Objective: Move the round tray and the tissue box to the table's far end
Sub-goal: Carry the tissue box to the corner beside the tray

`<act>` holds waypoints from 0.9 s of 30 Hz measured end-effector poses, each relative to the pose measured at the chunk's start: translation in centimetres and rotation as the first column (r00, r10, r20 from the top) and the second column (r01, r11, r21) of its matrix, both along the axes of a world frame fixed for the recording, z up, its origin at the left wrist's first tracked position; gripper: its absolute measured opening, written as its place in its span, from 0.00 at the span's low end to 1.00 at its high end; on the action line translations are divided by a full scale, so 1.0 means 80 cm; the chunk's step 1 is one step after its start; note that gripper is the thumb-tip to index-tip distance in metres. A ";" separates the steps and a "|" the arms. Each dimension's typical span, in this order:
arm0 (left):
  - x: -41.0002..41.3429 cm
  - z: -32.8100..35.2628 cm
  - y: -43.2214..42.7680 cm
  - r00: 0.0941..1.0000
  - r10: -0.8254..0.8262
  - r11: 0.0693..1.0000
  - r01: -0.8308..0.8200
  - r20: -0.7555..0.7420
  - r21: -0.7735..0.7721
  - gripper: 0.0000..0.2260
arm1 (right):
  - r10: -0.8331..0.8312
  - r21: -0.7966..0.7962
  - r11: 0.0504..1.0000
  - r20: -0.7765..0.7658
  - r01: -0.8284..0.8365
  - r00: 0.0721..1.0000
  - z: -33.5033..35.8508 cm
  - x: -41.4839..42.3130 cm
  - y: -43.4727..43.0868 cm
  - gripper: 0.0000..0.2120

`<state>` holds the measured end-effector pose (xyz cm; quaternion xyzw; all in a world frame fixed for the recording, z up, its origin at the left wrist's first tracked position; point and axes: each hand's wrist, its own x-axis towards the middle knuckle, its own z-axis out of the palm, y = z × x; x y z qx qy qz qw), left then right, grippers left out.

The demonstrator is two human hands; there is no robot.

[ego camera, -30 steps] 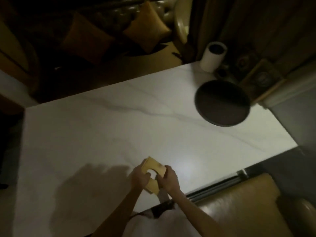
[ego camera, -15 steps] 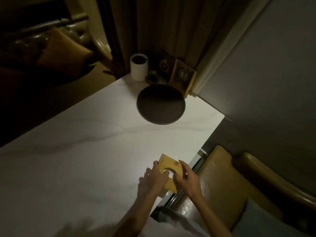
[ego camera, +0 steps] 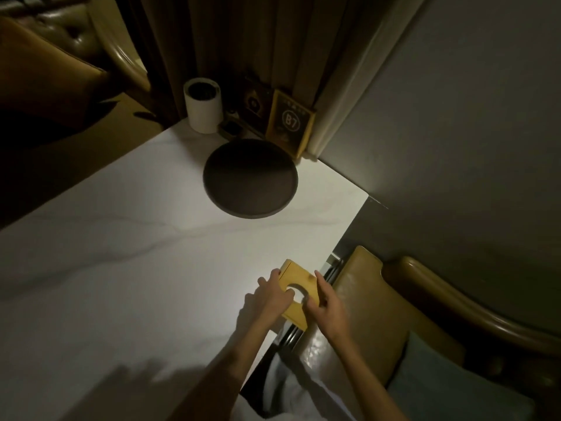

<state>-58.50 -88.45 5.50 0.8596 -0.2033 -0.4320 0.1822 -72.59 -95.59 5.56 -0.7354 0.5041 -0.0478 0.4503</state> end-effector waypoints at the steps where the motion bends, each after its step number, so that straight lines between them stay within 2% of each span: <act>1: 0.004 0.000 -0.008 1.000 0.020 1.000 -0.019 -0.017 0.005 0.28 | 0.004 0.009 1.000 -0.001 -0.004 1.000 -0.004 0.003 -0.008 0.33; 9: 0.022 0.000 -0.119 0.993 0.094 0.995 -0.091 -0.074 0.042 0.28 | 0.056 0.051 0.997 -0.046 -0.054 0.997 -0.023 0.024 -0.121 0.32; 13: 0.038 0.014 -0.213 0.996 0.090 0.996 -0.090 -0.023 0.000 0.27 | 0.095 -0.024 0.995 -0.058 -0.096 0.994 -0.009 0.050 -0.221 0.31; 19: 0.088 0.039 -0.364 0.994 0.105 0.991 -0.102 0.034 -0.086 0.27 | 0.035 -0.094 0.995 -0.046 -0.039 0.998 0.016 0.115 -0.366 0.29; 27: 0.148 0.005 -0.466 0.995 0.101 0.994 -0.100 0.018 -0.034 0.23 | 0.060 -0.024 0.998 -0.158 -0.065 0.986 -0.021 0.182 -0.462 0.30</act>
